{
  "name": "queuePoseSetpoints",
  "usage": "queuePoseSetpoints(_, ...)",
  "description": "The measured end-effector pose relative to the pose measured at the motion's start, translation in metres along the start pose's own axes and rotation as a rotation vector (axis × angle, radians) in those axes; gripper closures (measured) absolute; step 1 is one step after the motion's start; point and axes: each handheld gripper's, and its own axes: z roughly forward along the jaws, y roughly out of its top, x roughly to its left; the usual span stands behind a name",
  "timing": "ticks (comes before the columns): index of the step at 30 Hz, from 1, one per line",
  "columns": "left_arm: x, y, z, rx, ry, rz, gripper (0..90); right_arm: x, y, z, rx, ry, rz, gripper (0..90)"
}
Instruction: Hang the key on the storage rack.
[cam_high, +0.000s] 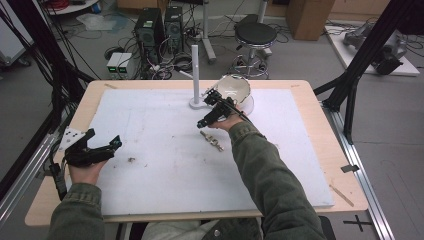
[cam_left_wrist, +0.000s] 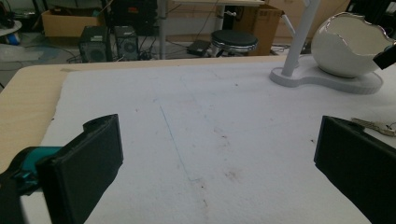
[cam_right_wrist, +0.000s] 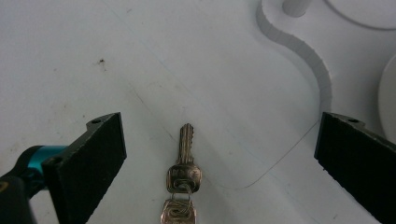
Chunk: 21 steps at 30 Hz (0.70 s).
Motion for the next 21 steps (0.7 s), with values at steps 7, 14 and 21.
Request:
queuePoseSetpoints(7, 0.0, 0.0, 0.001, -0.002, 0.001, 0.0, 1.7, 0.002, 0.0, 0.011, 0.06, 0.013, -0.002, 0.9)
queuePoseSetpoints(14, 0.0, 0.0, 0.001, 0.0, 0.0, 0.003, 1.7, 0.006, 0.0, 0.023, 0.095, 0.028, -0.023, 3.9)
queuePoseSetpoints(21, 0.0, 0.0, 0.001, 0.002, -0.002, 0.005, 1.7, 0.01, -0.002, 0.037, 0.187, 0.058, -0.074, 24.4)
